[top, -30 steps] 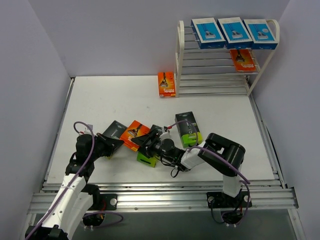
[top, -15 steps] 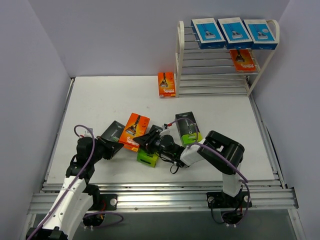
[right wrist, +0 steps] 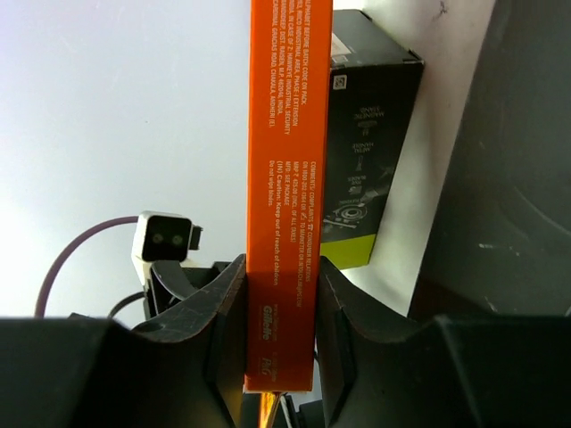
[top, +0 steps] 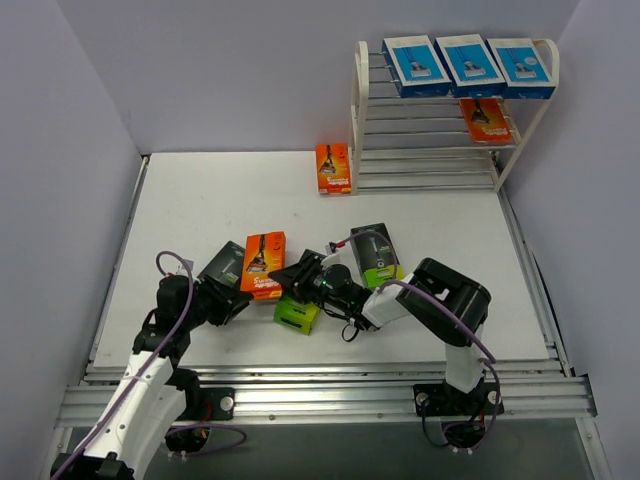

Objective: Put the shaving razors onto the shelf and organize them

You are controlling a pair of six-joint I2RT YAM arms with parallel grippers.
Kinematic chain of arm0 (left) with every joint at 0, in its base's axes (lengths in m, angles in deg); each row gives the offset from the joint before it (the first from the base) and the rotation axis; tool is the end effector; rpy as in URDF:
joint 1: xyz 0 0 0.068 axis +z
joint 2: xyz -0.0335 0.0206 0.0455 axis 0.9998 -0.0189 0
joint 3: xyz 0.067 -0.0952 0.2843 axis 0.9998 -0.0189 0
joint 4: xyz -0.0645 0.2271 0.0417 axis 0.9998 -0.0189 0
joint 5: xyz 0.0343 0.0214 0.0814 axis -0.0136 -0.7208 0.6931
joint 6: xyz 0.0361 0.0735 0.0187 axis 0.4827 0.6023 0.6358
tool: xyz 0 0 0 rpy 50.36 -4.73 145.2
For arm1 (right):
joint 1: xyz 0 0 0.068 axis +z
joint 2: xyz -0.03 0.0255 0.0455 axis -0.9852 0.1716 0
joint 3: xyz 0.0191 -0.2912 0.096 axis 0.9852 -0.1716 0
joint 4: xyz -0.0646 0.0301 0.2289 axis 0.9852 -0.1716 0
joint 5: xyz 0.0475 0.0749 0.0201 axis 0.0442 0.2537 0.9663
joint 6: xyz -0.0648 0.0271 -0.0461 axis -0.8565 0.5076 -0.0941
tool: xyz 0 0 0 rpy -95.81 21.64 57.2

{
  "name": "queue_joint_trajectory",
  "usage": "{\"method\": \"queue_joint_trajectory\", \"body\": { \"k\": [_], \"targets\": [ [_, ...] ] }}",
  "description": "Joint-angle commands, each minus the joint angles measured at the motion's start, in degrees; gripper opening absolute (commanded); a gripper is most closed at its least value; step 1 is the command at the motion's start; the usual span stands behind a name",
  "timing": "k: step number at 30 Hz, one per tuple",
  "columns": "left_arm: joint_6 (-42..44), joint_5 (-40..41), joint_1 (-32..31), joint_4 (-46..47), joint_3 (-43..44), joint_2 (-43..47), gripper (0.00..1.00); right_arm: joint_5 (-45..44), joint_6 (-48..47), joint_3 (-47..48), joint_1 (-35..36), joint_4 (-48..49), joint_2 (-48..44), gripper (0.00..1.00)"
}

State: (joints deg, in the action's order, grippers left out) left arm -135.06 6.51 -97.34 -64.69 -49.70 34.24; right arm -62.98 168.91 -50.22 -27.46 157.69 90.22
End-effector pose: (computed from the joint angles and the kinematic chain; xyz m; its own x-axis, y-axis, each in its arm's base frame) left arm 0.1238 -0.0458 0.1960 -0.6308 -0.7587 -0.1630 -0.3169 0.4436 -0.8383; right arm 0.2343 0.3189 0.2144 -0.8475 0.5273 -0.0611 -0.0733 -0.0021 0.9973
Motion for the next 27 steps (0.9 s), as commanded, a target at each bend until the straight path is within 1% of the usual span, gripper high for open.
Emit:
{"method": "queue_joint_trajectory", "body": {
  "k": [1,3,8,12,14,15,16,20,21,25,27],
  "targets": [
    [3.0,-2.5,-0.4,-1.3,0.8,-0.4,0.41,1.9,-1.3,2.3,-1.8,15.8,-4.1,0.00],
    [3.9,-2.5,-0.3,-1.6,1.3,-0.8,0.44,3.4,-1.2,2.3,-2.5,16.0,-4.2,0.00],
    [6.6,-2.1,0.5,-4.3,3.7,-1.6,0.47,6.3,-1.5,2.1,-5.1,15.6,-5.4,0.00],
    [8.4,-2.2,1.6,-5.0,7.2,-0.8,0.51,9.4,-3.0,1.6,-7.3,13.2,-7.5,0.00],
    [10.2,-3.3,1.9,-3.5,9.7,-0.8,0.57,11.5,-4.4,1.4,-8.8,10.2,-9.7,0.00],
    [10.8,-3.5,2.0,-3.1,10.6,-0.9,0.61,12.1,-6.3,1.3,-9.2,7.1,-10.6,0.00],
    [11.9,-3.9,2.1,-2.0,11.4,-1.4,0.68,12.8,-7.4,1.5,-9.7,5.3,-12.4,0.00],
    [13.1,-7.7,2.5,2.8,14.2,-3.8,0.84,15.9,-13.7,2.5,-11.0,-3.5,-17.1,0.00],
    [13.1,-10.0,2.5,4.0,14.7,-4.7,0.86,16.2,-14.8,2.7,-11.4,-6.4,-17.9,0.00],
    [12.1,-14.5,2.9,10.0,14.9,-10.1,0.96,16.7,-20.3,2.7,-11.8,-14.0,-22.3,0.00],
    [10.9,-15.7,3.2,12.8,14.0,-10.8,0.96,15.4,-22.2,3.4,-11.4,-19.7,-23.6,0.00]
  ]
}}
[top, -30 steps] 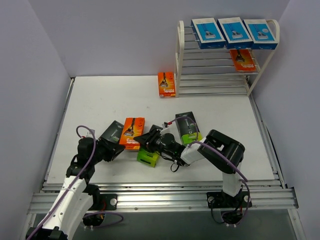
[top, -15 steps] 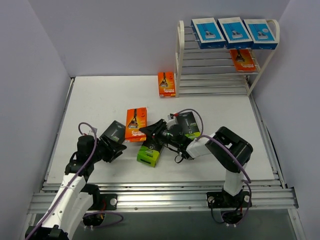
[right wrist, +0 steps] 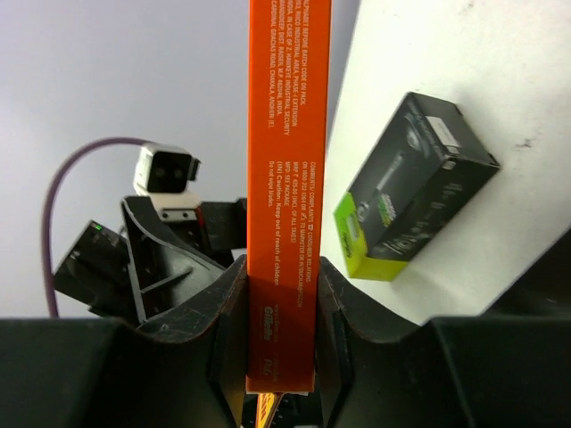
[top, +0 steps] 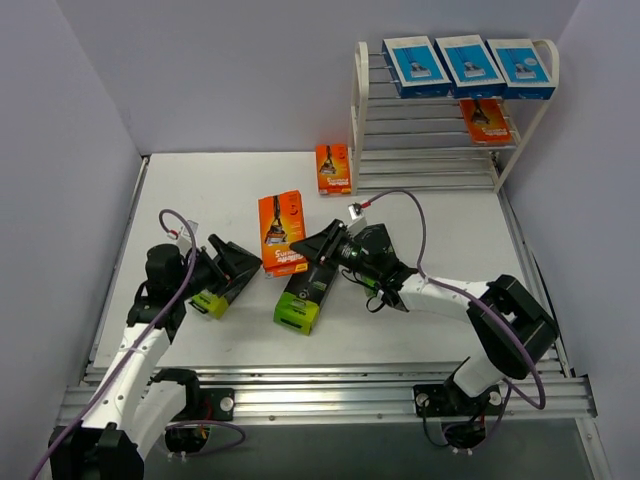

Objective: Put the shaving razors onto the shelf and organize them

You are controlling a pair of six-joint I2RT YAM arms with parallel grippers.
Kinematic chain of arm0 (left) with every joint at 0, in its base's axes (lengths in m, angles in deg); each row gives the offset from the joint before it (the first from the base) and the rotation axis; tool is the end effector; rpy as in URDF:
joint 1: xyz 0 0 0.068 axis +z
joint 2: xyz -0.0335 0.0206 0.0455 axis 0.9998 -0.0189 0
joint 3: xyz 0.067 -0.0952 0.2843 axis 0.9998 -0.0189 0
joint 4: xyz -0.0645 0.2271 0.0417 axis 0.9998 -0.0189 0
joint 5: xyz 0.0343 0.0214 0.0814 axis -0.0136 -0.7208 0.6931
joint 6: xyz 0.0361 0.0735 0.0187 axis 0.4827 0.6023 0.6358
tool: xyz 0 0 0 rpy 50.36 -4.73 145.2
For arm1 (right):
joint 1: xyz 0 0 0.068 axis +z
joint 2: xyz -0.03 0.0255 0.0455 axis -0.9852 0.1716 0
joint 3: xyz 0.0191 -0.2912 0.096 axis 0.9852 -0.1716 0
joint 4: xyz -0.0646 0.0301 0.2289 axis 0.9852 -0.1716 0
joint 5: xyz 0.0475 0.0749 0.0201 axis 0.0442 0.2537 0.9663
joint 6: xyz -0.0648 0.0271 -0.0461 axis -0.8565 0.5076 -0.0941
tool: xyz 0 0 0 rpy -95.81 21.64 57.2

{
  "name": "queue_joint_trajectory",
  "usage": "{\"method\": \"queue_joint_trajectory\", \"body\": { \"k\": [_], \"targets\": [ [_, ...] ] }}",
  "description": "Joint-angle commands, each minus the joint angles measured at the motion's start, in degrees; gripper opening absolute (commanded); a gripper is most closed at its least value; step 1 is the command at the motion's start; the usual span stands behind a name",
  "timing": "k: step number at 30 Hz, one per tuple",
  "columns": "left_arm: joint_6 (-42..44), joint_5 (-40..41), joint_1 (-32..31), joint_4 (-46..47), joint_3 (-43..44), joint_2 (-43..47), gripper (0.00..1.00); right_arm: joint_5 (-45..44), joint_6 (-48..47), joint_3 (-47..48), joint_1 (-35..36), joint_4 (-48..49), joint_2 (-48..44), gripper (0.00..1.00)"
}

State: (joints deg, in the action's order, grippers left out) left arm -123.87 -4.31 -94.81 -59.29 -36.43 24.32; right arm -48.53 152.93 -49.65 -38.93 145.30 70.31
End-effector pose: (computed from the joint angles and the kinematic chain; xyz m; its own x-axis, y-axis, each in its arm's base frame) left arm 0.1649 -0.0567 0.2692 -0.7100 -0.6119 -0.3486 -0.0073 0.5014 -0.8652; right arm 0.2428 0.2459 0.3083 -0.7786 0.4972 -0.3829 -0.4162 0.0476 0.9080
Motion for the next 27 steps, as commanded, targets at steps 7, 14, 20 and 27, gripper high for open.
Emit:
{"method": "queue_joint_trajectory", "body": {
  "k": [7,14,20,27],
  "targets": [
    [-3.5,-7.7,1.5,20.4,-2.0,-0.1,0.94,2.3,-9.7,3.4,0.9,-11.6,-7.0,0.00],
    [-5.1,-10.5,2.5,23.7,-1.3,-4.8,0.94,7.8,-10.9,2.7,3.4,-4.9,-6.5,0.00],
    [-3.5,-10.7,2.9,21.6,-0.9,-7.8,0.94,8.9,-11.7,1.6,4.8,-2.2,-6.2,0.00],
    [-0.3,-8.8,3.3,17.8,2.0,-7.2,0.95,11.7,-10.3,-0.9,5.0,3.1,-5.5,0.00]
  ]
}}
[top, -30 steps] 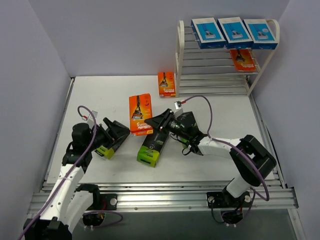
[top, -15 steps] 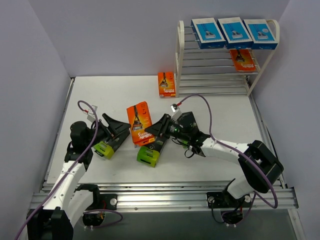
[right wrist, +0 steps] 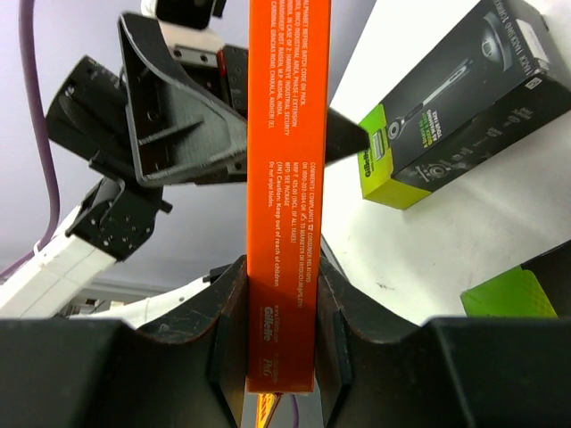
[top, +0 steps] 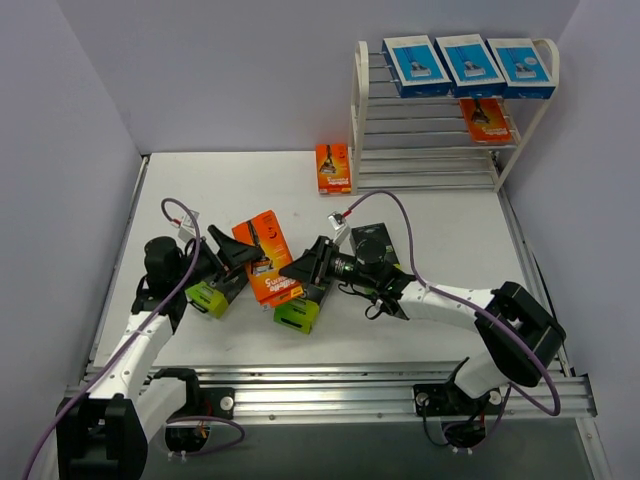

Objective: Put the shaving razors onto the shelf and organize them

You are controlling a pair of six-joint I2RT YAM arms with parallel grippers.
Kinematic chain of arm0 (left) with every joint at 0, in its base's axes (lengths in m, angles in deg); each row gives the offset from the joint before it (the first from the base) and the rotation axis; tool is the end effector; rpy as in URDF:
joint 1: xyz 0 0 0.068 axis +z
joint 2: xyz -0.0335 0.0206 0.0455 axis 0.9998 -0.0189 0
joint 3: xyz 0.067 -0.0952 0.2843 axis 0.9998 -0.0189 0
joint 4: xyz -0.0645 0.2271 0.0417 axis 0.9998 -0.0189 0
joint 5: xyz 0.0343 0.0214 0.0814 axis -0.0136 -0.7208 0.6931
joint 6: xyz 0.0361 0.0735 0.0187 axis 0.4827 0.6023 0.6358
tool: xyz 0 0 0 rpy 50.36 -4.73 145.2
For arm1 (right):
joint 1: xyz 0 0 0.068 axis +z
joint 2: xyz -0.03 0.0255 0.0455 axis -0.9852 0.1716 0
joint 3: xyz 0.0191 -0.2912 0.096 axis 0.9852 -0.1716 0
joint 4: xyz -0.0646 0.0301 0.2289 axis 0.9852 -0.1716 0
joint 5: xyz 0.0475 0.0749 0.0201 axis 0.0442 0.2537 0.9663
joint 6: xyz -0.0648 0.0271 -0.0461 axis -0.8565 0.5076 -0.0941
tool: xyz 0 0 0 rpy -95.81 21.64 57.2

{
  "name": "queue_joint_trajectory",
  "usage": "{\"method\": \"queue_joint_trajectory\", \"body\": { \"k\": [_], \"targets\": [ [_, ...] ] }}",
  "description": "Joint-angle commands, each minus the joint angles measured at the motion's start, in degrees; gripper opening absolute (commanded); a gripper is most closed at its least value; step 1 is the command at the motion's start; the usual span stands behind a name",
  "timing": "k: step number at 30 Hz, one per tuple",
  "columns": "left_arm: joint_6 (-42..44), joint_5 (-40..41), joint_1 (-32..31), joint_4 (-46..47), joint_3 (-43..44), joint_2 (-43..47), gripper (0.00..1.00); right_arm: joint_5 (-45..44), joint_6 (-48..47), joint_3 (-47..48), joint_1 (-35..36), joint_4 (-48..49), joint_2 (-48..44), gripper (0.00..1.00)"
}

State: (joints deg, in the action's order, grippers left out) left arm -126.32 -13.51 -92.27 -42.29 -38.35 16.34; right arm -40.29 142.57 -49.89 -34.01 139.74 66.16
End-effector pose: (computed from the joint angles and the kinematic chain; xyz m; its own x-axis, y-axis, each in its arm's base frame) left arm 0.1942 -0.0604 0.2737 -0.7333 -0.5800 -0.3549 0.1148 0.4088 -0.9054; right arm 0.2022 0.2604 0.3157 -0.7817 0.2918 -0.5513 -0.5660 0.0395 0.8235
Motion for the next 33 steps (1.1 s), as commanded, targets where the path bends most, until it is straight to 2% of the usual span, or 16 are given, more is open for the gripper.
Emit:
{"method": "queue_joint_trajectory", "body": {
  "k": [1,6,11,13,16,17,19,20,22,24,26,31,33],
  "targets": [
    [2.2,0.3,0.9,1.3,4.6,1.1,0.96,4.2,0.2,-0.9,0.0,9.2,-1.1,0.00],
    [-3.0,-0.8,1.7,12.1,3.4,3.1,1.00,8.3,1.3,-1.0,-0.1,13.0,1.4,0.00],
    [-8.2,-2.8,1.9,20.7,0.6,1.7,0.86,10.5,2.0,-1.5,-0.1,17.1,2.4,0.00],
    [-10.5,-4.4,1.9,25.0,-0.2,0.9,0.75,10.7,2.4,-1.5,-0.1,17.5,2.8,0.00],
    [-11.5,-5.1,2.1,25.5,-0.9,1.1,0.60,10.8,3.0,-1.4,-0.7,18.2,3.2,0.00],
    [-11.4,-5.0,2.4,25.4,-1.1,1.4,0.49,11.1,3.3,-1.5,-0.8,19.3,3.6,0.00],
    [-11.4,-5.0,2.7,24.6,-1.4,2.2,0.40,11.2,4.4,-1.6,-1.2,20.3,4.2,0.01],
    [-11.3,-5.0,2.8,24.5,-1.5,2.5,0.35,11.3,4.7,-1.7,-1.4,21.1,4.6,0.04],
    [-11.3,-5.6,3.0,24.4,-1.5,2.7,0.33,11.5,5.4,-1.7,-1.8,21.7,4.9,0.26],
    [-11.1,-5.8,3.0,23.7,-1.4,3.1,0.28,10.4,5.5,-2.2,-2.4,21.4,4.4,0.43],
    [-10.4,-5.7,4.9,21.9,-0.8,3.7,0.26,9.7,5.0,-2.2,-3.0,18.4,3.7,0.50],
    [-9.2,-3.1,6.8,17.9,0.2,4.1,0.21,5.1,3.5,-3.2,-4.2,12.2,0.0,0.63],
    [-9.5,-1.0,7.4,16.2,0.6,4.1,0.17,3.6,3.1,-3.4,-4.4,10.4,-2.7,0.74]
  ]
}}
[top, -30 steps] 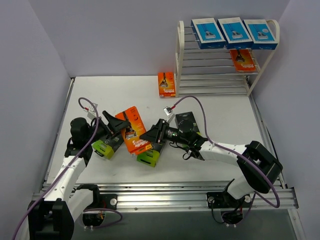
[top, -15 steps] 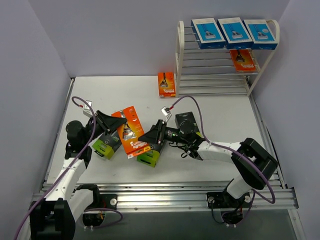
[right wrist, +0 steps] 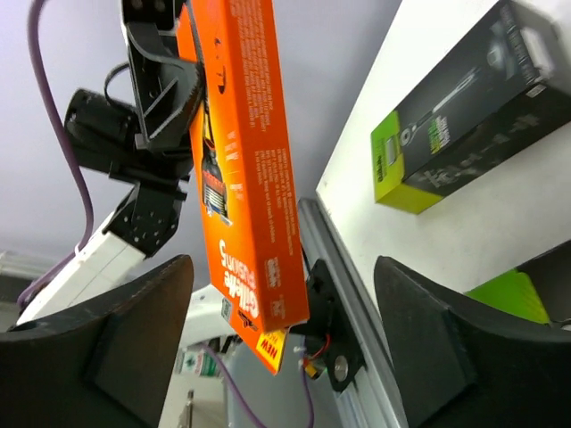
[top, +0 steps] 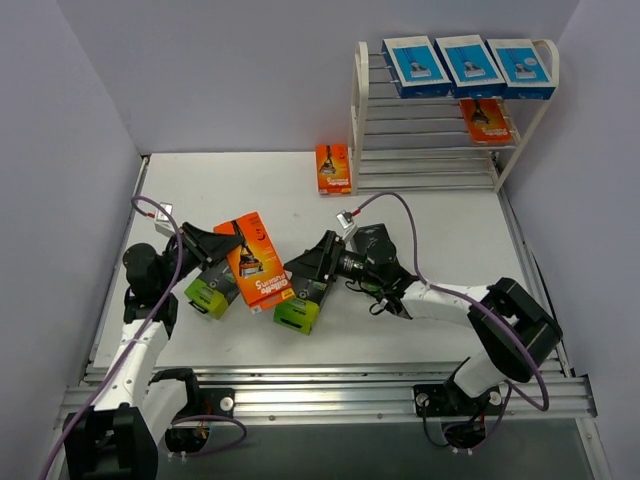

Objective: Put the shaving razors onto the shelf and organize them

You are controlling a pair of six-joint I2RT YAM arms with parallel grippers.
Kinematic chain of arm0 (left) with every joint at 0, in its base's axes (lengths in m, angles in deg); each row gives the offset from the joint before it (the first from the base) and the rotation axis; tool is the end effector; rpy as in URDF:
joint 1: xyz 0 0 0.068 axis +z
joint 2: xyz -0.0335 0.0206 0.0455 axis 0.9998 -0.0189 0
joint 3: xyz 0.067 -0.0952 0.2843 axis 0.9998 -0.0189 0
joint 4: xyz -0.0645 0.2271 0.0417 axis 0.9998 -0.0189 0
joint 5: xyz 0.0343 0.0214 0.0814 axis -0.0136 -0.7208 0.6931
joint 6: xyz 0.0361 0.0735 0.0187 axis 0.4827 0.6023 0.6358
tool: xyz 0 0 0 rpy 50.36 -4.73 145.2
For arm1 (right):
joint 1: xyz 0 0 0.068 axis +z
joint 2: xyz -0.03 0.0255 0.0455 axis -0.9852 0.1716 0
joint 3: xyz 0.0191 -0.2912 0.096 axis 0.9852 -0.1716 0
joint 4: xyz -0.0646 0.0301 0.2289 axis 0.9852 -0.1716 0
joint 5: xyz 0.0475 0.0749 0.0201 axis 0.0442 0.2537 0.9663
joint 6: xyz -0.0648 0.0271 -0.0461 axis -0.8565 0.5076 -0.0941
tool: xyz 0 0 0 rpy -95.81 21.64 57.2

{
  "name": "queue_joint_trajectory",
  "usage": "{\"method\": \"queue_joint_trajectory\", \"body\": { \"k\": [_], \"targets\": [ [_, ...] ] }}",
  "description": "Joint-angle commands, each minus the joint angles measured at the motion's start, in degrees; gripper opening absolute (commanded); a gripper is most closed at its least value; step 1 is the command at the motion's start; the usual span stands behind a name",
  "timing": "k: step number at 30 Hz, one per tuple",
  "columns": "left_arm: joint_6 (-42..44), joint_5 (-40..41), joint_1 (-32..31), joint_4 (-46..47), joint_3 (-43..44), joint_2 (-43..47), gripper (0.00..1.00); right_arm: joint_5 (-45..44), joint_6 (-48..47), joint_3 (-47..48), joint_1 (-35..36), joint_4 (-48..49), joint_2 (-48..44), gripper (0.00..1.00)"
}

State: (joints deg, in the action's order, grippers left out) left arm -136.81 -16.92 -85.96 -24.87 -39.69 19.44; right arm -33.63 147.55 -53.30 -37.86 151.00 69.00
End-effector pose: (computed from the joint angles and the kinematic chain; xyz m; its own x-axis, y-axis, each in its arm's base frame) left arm 0.1914 -0.0423 0.3135 -0.6089 -0.6818 -0.4055 0.2802 0.2934 -0.9140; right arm 0.2100 0.2477 0.3066 -0.8018 0.2783 -0.5289 -0.5617 -0.0486 0.8259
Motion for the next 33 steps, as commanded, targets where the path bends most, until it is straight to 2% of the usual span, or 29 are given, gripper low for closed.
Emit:
{"method": "queue_joint_trajectory", "body": {
  "k": [1,2,3,6,7,8,11,13,16,24,28,33],
  "targets": [
    [1.0,3.4,1.2,-1.9,2.0,1.1,0.15,-5.2,-2.3,-0.4,-0.6,-3.2,-6.4,0.79],
    [0.8,5.7,1.2,-3.0,2.3,1.3,0.15,-7.1,-3.3,-0.6,-0.5,-4.7,-8.8,0.97],
    [0.6,6.9,1.2,-3.6,2.6,1.3,0.14,-9.3,-3.9,-1.1,-0.4,-6.3,-10.1,1.00],
    [-0.8,10.6,1.2,-3.8,3.8,0.6,0.10,-18.9,-6.7,-2.7,1.9,-14.3,-15.9,1.00],
    [-1.2,11.4,1.2,-3.7,4.2,0.2,0.04,-21.2,-6.7,-3.4,2.6,-17.9,-17.1,1.00],
    [-2.0,11.8,1.1,-3.2,5.0,-0.6,0.02,-24.5,-6.0,-3.8,3.4,-19.1,-19.0,1.00],
    [-4.2,14.2,0.6,-0.3,5.2,-1.3,0.02,-25.8,-3.2,-4.1,4.8,-19.6,-19.7,1.00],
    [-5.2,16.0,0.5,1.0,5.2,-1.6,0.02,-28.2,0.2,-3.3,7.2,-22.3,-19.1,0.98],
    [-7.0,18.6,0.0,1.8,5.2,-2.0,0.02,-30.5,5.5,-4.1,9.8,-18.7,-16.4,0.92],
    [-3.1,23.7,-6.8,-0.1,5.7,-2.3,0.02,-34.7,7.3,0.6,13.6,-17.2,-11.7,0.85],
    [-1.6,24.6,-7.8,-1.3,5.3,-2.0,0.02,-36.5,8.3,2.1,14.0,-16.4,-9.1,0.83],
    [0.1,25.8,-8.8,-1.9,4.6,-1.5,0.02,-37.2,9.9,2.9,14.3,-14.2,-6.7,0.74]
  ]
}}
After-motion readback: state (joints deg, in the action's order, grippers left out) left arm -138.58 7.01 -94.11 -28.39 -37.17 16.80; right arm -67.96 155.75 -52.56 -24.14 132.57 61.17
